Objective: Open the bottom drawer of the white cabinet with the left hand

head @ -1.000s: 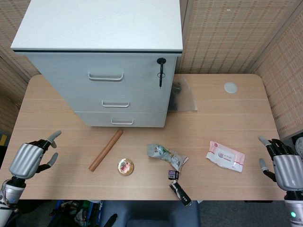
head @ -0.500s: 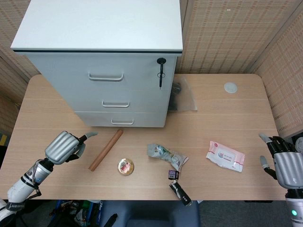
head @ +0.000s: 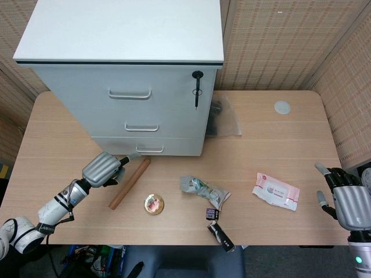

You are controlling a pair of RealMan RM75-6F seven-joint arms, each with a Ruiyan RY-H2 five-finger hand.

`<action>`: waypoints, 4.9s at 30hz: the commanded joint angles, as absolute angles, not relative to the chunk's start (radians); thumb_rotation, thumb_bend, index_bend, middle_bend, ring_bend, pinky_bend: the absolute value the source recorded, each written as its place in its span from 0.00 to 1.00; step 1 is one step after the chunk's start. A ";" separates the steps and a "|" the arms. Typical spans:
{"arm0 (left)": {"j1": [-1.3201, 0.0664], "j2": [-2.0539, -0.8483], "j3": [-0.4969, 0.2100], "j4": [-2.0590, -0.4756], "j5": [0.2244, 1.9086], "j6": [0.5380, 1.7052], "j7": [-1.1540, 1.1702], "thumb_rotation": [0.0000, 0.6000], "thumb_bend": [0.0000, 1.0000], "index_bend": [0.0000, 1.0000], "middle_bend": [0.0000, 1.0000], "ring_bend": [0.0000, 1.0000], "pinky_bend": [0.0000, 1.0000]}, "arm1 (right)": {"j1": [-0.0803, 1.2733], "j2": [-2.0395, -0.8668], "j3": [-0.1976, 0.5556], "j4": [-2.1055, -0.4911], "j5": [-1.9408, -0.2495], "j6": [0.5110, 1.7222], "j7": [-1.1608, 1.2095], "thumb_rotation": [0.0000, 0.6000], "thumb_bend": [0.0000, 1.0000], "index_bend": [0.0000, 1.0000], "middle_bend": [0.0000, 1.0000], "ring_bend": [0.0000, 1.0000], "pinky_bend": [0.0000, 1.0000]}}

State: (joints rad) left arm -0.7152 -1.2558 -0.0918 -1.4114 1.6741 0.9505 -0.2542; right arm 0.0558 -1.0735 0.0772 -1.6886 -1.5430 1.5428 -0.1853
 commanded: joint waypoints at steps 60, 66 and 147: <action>-0.842 -1.268 -0.027 -1.470 1.512 0.791 -0.171 1.00 0.73 0.14 0.90 0.91 1.00 | 0.047 -1.085 0.071 -1.667 -1.522 1.539 -0.178 1.00 0.37 0.17 0.28 0.24 0.31; -0.834 -1.249 -0.018 -1.509 1.506 0.792 -0.140 1.00 0.73 0.14 0.90 0.91 1.00 | 0.044 -1.085 0.070 -1.667 -1.523 1.543 -0.179 1.00 0.36 0.17 0.28 0.24 0.31; -0.315 -1.029 0.092 -1.750 1.468 1.375 0.070 1.00 0.66 0.35 0.58 0.53 0.68 | 0.035 -1.096 0.061 -1.646 -1.538 1.544 -0.120 1.00 0.36 0.17 0.28 0.25 0.31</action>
